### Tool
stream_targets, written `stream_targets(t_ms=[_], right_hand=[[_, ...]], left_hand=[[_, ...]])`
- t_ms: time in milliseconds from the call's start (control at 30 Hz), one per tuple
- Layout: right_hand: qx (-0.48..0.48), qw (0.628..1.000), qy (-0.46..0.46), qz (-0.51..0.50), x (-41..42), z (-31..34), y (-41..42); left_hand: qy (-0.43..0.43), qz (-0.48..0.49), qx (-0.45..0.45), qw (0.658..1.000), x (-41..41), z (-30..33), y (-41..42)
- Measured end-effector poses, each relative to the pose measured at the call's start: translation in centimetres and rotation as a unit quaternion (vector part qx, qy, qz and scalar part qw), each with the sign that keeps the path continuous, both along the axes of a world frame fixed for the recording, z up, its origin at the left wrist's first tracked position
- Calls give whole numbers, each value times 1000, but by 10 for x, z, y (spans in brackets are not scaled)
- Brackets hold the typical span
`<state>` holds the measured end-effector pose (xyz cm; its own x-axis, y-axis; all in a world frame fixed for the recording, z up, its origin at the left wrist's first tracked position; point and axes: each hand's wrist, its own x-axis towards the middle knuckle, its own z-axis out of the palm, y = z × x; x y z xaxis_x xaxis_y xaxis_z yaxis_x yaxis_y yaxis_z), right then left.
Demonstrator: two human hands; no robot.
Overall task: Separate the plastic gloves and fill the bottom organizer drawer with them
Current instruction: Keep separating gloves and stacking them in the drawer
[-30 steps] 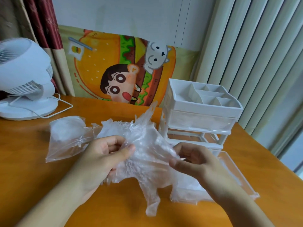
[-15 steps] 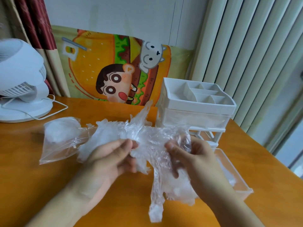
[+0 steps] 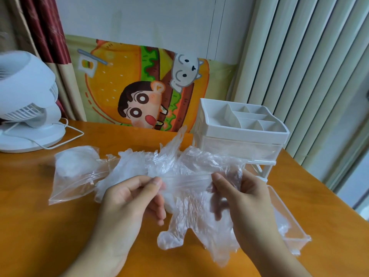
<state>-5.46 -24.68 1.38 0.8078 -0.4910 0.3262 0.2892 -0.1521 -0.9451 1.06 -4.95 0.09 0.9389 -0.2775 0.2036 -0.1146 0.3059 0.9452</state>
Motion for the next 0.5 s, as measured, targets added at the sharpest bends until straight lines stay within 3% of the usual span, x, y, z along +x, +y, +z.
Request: stream_targets(t_ms=[167, 267, 400, 500], right_hand=[[20, 999, -12, -26, 2, -3, -6], [31, 999, -19, -24, 2, -2, -6], [24, 999, -16, -23, 2, -3, -4], [17, 999, -20, -29, 2, -3, -1]], left_hand=[[-46, 26, 64, 997, 1, 1, 4], [-50, 24, 54, 997, 1, 1, 4], [24, -97, 30, 995, 0, 2, 4], [53, -223, 125, 965, -2, 2, 3]])
